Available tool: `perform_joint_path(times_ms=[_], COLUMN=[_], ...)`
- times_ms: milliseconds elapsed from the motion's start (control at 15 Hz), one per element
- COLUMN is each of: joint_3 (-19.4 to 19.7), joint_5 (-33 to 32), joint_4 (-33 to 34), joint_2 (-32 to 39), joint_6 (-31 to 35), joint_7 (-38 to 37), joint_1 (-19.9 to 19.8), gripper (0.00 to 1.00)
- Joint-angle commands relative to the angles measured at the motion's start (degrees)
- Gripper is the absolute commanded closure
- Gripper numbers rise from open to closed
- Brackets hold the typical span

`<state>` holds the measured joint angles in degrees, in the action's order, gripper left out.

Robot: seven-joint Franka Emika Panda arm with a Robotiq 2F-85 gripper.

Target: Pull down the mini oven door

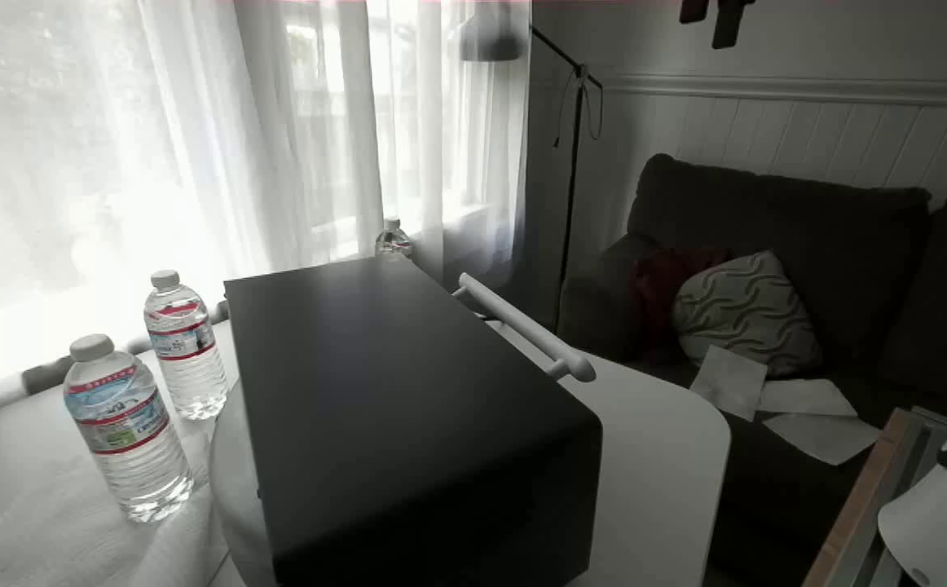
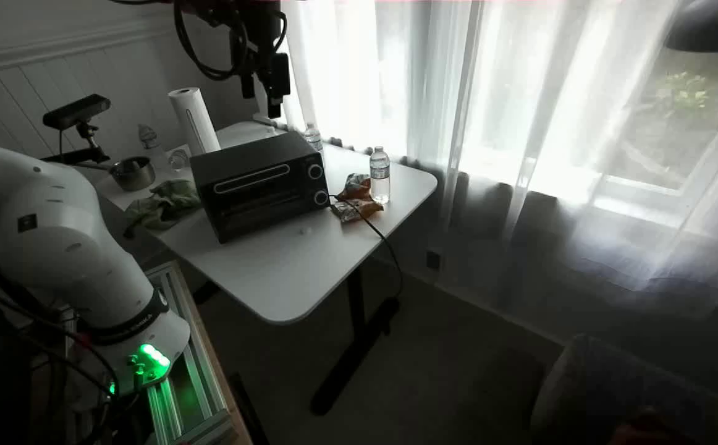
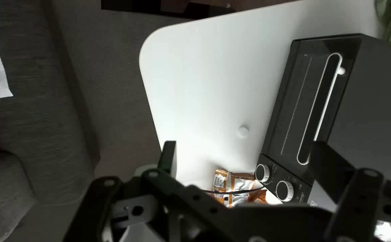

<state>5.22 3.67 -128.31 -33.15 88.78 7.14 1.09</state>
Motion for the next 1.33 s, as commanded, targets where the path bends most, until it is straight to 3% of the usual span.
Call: perform_joint_path(times_ms=[0, 1267], joint_3=[-0.5, -1.3], joint_5=[0.2, 0.7], joint_4=[0.1, 0.0], joint_2=[0.1, 0.4], joint_6=[-0.1, 0.1], joint_7=[0.3, -0.8], joint_1=[-0.7, -0.4], gripper=[0.00, 0.00])
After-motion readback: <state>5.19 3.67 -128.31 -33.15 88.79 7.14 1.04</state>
